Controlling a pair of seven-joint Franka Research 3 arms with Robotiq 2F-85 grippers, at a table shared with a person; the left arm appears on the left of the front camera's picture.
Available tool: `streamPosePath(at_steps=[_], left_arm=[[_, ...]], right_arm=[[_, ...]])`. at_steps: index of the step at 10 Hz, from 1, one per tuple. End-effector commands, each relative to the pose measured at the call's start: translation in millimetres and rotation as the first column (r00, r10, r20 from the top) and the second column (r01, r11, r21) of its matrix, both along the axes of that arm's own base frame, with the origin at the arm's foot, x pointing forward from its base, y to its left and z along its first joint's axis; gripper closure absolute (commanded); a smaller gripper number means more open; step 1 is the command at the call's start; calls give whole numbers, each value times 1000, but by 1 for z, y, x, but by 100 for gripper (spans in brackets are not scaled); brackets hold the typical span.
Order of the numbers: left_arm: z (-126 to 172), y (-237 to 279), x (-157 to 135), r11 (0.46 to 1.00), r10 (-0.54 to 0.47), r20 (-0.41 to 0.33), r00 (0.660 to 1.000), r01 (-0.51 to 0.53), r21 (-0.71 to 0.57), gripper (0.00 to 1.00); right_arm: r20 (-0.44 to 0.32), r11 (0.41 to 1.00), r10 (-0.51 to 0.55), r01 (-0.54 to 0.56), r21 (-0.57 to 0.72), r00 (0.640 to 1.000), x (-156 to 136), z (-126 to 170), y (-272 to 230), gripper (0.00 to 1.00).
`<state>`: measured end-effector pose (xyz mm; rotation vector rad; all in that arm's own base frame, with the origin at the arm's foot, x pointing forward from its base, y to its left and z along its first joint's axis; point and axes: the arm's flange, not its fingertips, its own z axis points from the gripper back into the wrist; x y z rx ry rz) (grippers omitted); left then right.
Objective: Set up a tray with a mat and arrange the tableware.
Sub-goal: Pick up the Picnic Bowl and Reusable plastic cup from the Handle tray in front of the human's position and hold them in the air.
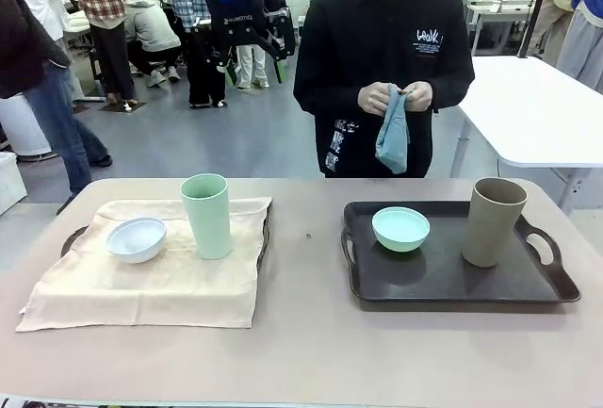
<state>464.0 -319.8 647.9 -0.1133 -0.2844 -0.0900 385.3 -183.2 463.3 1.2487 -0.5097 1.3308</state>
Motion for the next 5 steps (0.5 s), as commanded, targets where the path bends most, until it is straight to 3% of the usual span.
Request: streamPosePath(at_steps=[1,3,5], left_arm=[[-27,-32,21,999,-37,11,999,37,6,16],[-43,-77,30,997,-65,56,996,62,41,16],[-60,-110,45,993,-98,31,995,96,64,16]], right_arm=[[-25,1000,-25,25,-6,999,23,-21,2,0],[-15,996,-82,82,-33,997,34,-41,3,0],[-3,956,-285,284,-66,958,50,-55,0,0]])
